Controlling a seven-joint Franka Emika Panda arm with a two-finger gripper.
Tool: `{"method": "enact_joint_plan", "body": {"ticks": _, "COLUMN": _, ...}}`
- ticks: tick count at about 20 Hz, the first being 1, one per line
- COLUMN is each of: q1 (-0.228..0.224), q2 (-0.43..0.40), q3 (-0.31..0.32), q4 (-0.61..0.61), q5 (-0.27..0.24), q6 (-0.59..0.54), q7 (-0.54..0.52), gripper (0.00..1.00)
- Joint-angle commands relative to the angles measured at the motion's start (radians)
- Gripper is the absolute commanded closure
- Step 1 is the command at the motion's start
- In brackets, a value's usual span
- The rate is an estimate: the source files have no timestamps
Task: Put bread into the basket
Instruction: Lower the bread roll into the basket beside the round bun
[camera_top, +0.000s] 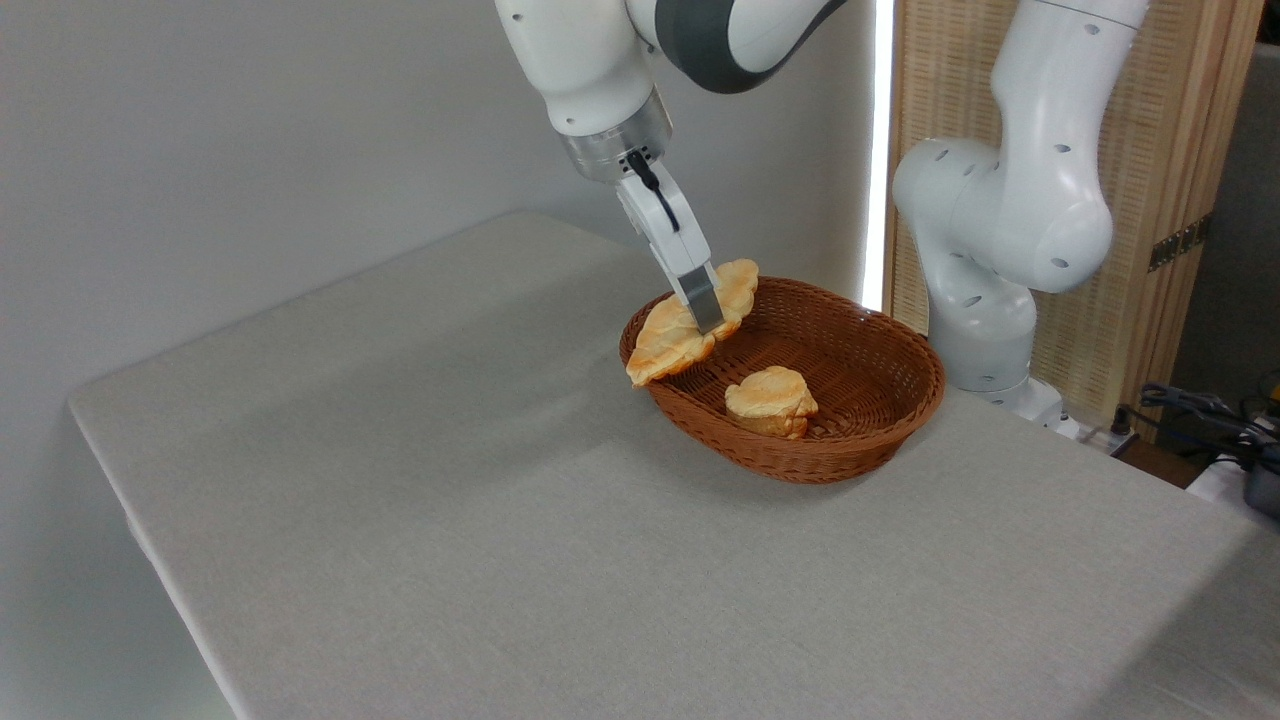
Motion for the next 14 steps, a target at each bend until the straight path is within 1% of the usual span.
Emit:
{"method": "enact_joint_plan", "body": {"ticks": 1, "q1": -0.023, "q2": 0.006, "q3": 0.006, "q4": 0.001, "q5": 0.012, "q6": -0.027, "q7": 0.015, "gripper": 0.0}}
{"method": "enact_joint_plan", "body": {"ticks": 8, "q1": -0.023, "q2": 0.006, "q3": 0.007, "q4": -0.002, "q5": 0.012, "q6": -0.035, "q7": 0.015, "gripper": 0.0}}
{"method": "enact_joint_plan", "body": {"ticks": 12, "q1": -0.017, "q2": 0.003, "q3": 0.011, "q4": 0.021, "q5": 0.012, "q6": -0.021, "q7": 0.012, "gripper": 0.0}}
{"method": "enact_joint_plan", "body": {"ticks": 14, "q1": -0.01, "q2": 0.006, "q3": 0.012, "q4": 0.07, "q5": 0.045, "q6": -0.015, "q7": 0.001, "gripper": 0.0}}
